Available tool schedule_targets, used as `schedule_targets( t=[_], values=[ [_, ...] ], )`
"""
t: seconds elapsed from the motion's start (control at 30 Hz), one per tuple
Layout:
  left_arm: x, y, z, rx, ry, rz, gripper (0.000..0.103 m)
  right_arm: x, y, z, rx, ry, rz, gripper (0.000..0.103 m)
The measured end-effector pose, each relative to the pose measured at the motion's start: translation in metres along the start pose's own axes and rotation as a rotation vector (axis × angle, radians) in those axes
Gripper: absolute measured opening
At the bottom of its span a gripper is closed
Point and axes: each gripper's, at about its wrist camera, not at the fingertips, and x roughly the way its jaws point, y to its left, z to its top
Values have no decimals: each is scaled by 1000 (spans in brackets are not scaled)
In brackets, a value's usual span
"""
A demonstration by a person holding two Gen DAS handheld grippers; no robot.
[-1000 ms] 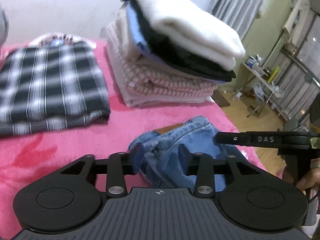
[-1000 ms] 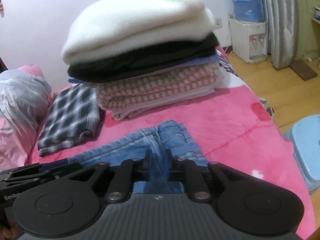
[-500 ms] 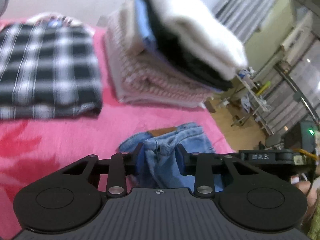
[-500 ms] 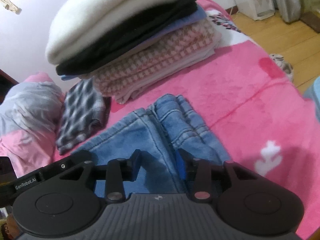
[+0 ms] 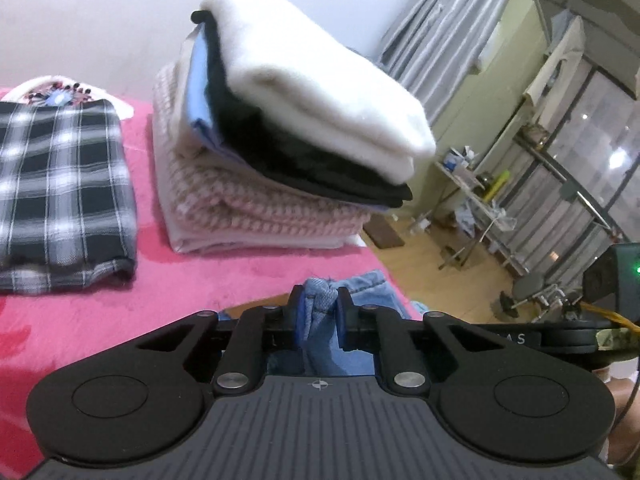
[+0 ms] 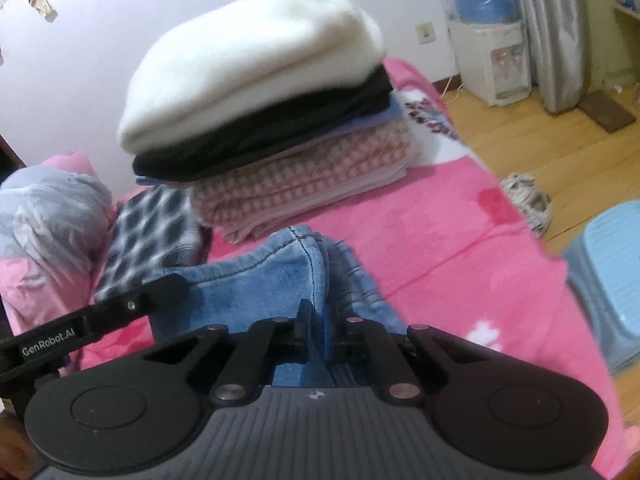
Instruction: Fold clothes
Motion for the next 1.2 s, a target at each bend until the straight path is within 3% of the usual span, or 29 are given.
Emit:
schedule_targets(
  t=[0.37, 0.5, 0.53, 0.63, 0.8, 0.9, 0.97, 1.03, 1.2],
  values=[
    [19, 29, -17, 52, 72, 103, 16, 37, 4, -12, -47, 29, -61, 6],
    [19, 28, -13, 51, 94, 129, 27, 32, -11, -10, 91, 35, -21, 9],
    [18, 29, -10, 45, 102, 133, 32, 24, -17, -9, 149, 24, -2, 15],
    [8, 31, -3, 32, 105, 166, 49, -25, -34, -13, 259, -76, 2, 28],
    [-27, 9, 4, 174, -15, 237, 51, -149, -78, -52, 452, -208, 58, 28],
    [-36, -16, 6, 263, -29, 165, 51, -231, -96, -90, 543, -248, 80, 28],
    [-29, -27, -1, 318, 11, 141, 51, -271, -97, -117, 566, -244, 42, 27],
    [-17, -37, -12, 371, 66, 133, 51, -296, -93, -145, 570, -182, -24, 26],
    [12, -61, -39, 505, 203, 111, 50, -296, -86, -205, 555, -14, -140, 26]
  ],
)
